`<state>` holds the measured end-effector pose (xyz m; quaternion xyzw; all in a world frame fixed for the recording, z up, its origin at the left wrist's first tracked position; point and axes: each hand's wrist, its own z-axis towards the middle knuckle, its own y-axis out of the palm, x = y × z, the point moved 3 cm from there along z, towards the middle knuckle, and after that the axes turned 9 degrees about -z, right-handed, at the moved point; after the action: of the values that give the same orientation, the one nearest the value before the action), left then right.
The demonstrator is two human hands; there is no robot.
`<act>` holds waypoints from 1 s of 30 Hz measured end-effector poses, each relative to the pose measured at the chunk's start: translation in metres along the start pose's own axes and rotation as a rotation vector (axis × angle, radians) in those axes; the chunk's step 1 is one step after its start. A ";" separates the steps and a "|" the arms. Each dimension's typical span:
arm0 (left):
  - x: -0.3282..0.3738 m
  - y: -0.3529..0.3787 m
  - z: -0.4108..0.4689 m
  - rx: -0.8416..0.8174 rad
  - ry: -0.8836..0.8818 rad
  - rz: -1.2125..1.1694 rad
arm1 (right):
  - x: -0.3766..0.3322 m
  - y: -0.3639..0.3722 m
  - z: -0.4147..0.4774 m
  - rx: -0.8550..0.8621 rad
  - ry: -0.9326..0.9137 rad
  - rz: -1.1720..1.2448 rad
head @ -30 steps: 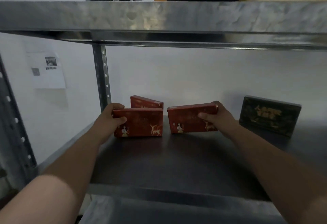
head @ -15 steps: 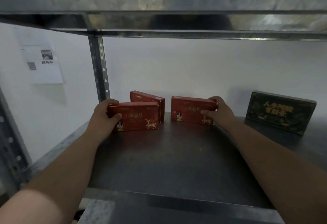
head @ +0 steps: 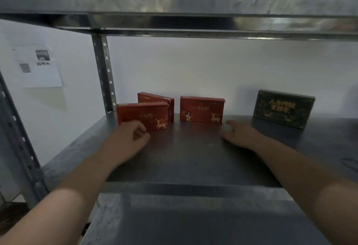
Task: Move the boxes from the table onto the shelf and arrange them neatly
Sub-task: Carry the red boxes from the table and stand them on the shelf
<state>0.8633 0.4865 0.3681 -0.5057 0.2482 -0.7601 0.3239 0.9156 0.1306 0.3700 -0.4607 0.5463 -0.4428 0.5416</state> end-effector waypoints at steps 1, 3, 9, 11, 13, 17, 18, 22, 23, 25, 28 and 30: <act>0.005 0.011 -0.009 -0.167 0.009 0.163 | -0.003 0.001 -0.017 -0.004 -0.015 -0.044; 0.016 0.030 -0.025 -0.335 0.075 0.335 | -0.007 0.005 -0.050 0.001 -0.032 -0.092; 0.077 0.076 -0.081 -0.377 0.296 0.437 | -0.001 0.025 -0.150 0.130 -0.132 -0.137; 0.099 0.094 -0.103 -0.407 0.361 0.447 | 0.010 0.039 -0.186 0.263 -0.165 -0.153; 0.118 0.113 -0.126 -0.411 0.448 0.460 | 0.024 0.059 -0.224 0.364 -0.184 -0.201; 0.152 0.153 -0.177 -0.336 0.709 0.389 | 0.062 0.103 -0.294 0.317 -0.055 -0.243; 0.160 0.168 -0.190 -0.375 0.740 0.361 | 0.074 0.115 -0.311 0.319 -0.028 -0.238; 0.194 0.232 -0.242 -0.577 0.809 0.233 | 0.127 0.158 -0.375 0.295 0.098 -0.187; 0.203 0.250 -0.255 -0.618 0.836 0.208 | 0.141 0.169 -0.391 0.284 0.135 -0.181; 0.223 0.287 -0.282 -0.706 0.872 0.179 | 0.171 0.190 -0.424 0.210 0.221 -0.144; 0.256 0.341 -0.323 -0.824 0.930 0.169 | 0.218 0.217 -0.478 0.077 0.366 -0.134; 0.279 0.377 -0.350 -0.899 0.971 0.162 | 0.247 0.233 -0.515 0.004 0.456 -0.123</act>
<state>0.5509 0.0452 0.1441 -0.1715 0.6959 -0.6973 -0.0112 0.3979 -0.0776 0.1064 -0.3800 0.6244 -0.5689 0.3770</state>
